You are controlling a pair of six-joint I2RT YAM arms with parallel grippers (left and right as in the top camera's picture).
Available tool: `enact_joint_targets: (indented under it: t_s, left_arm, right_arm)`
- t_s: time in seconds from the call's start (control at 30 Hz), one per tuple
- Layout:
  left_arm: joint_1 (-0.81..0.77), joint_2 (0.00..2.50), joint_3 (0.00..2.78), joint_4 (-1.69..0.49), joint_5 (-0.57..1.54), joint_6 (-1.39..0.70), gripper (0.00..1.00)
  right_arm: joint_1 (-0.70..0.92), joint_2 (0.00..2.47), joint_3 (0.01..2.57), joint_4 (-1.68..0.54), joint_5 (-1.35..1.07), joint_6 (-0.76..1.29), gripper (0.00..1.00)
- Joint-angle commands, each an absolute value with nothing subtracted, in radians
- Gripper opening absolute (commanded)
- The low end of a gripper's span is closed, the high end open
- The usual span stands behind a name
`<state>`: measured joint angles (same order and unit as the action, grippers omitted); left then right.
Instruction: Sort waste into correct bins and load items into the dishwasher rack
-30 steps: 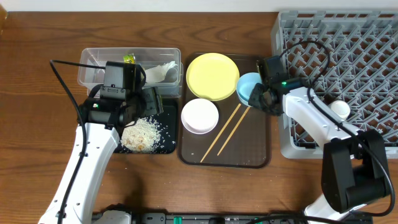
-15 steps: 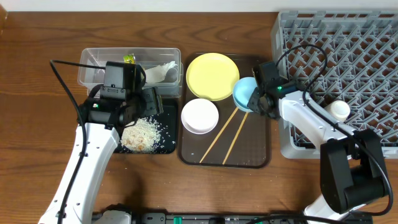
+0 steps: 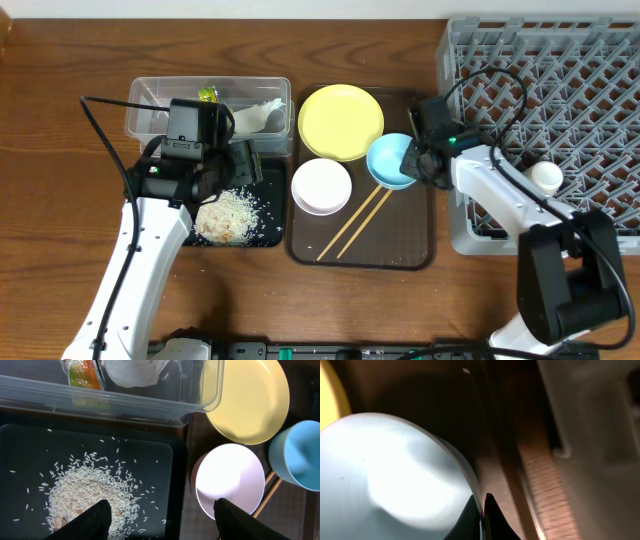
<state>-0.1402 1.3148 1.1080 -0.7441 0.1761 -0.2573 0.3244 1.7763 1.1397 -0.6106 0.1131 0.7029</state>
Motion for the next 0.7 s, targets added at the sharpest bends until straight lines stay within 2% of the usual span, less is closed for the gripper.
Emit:
enact_joint_targets:
  t_s: [0.0, 0.23, 0.53, 0.67]
  left_arm:
    - [-0.138, 1.313, 1.117, -0.747, 0.163, -0.244, 0.69]
    - [-0.138, 1.313, 1.117, -0.747, 0.163, -0.244, 0.69]
    - [-0.138, 1.313, 1.117, -0.747, 0.163, -0.244, 0.69]
    - [-0.138, 1.313, 1.117, -0.747, 0.163, -0.244, 0.69]
  right_arm:
    - [0.295, 1.671, 1.225, -0.625, 0.132, 0.513, 0.01]
    - [0.212, 1.538, 1.330, -0.592, 0.227, 0.221, 0.01]
    - [0.141, 1.541, 1.333, -0.223, 0.388, -0.270, 0.01]
    - [0.137, 1.589, 1.333, -0.039, 0.599, -0.335, 0.01]
